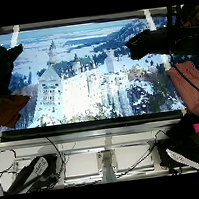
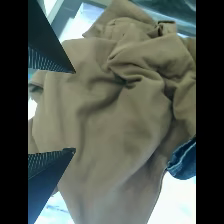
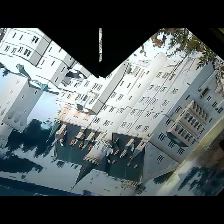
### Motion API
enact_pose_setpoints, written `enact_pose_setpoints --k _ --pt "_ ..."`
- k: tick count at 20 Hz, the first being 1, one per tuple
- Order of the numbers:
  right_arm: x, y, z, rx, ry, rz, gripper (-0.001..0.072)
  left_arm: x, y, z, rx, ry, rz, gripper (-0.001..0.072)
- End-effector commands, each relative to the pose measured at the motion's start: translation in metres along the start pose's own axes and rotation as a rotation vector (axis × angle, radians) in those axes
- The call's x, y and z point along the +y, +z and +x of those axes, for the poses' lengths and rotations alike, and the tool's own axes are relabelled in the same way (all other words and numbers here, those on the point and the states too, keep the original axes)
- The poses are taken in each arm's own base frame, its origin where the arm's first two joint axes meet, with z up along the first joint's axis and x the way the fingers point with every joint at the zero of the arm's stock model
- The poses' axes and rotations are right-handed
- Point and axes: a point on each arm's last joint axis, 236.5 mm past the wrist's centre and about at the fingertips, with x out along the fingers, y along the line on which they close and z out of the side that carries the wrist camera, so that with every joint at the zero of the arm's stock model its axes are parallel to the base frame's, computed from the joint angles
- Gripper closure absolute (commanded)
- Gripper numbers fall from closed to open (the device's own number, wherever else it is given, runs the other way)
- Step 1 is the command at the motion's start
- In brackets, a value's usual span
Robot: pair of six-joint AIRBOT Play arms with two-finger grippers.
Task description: Fold the clothes and pants, and hang the long-sleeved shirts on hangers.
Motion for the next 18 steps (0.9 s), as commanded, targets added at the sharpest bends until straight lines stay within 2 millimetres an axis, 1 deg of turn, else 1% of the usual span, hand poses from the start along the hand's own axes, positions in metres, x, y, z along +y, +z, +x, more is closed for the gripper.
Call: enact_pose_setpoints --k 1,3,4,5,6,7,9,11,14,16,18 --pt "0.001 0.0 0.0 -0.001 0.001 0.0 0.0702 0.013 -0.009 0.013 0.022 0.023 -0.1 0.0172" --pt "0.001 0.0 0.0 -0.001 0.001 -0.001 0.0702 0.039 -0.027 0.024 0.059 0.066 -0.283 0.017" --pt "0.001 0.0 0.0 -0.001 0.001 -0.001 0.0702 0.051 -0.036 0.03 0.081 0.084 -0.365 0.0144" --pt "0.001 0.0 0.0 -0.001 0.001 -0.001 0.0702 0.059 -0.042 0.035 0.098 0.082 -0.433 0.0086" --pt "0.001 0.0 0.0 -0.001 0.001 -0.001 0.0702 0.064 -0.042 0.041 0.103 0.064 -0.504 0.0058" --pt "0.001 0.0 0.0 -0.001 0.001 -0.001 0.0702 0.067 -0.039 0.046 0.104 0.045 -0.559 0.0055" --pt "0.001 0.0 0.0 -0.001 0.001 -0.001 0.0702 0.072 -0.028 0.059 0.119 0.008 -0.561 -0.0003" --pt "0.001 0.0 0.0 -0.001 0.001 -0.001 0.0702 0.075 -0.023 0.074 0.175 -0.007 -0.517 -0.0004" --pt "0.001 0.0 0.0 -0.001 0.001 -0.001 0.0702 0.079 -0.013 0.094 0.196 -0.02 -0.522 -0.0003" --pt "0.0 0.001 0.0 -0.003 0.001 -0.001 0.0703 0.075 -0.017 0.107 0.214 -0.027 -0.519 -0.0003" --pt "-0.002 0.015 -0.001 -0.063 -0.008 0.0 0.0702 0.069 -0.024 0.122 0.237 -0.036 -0.515 -0.0002"
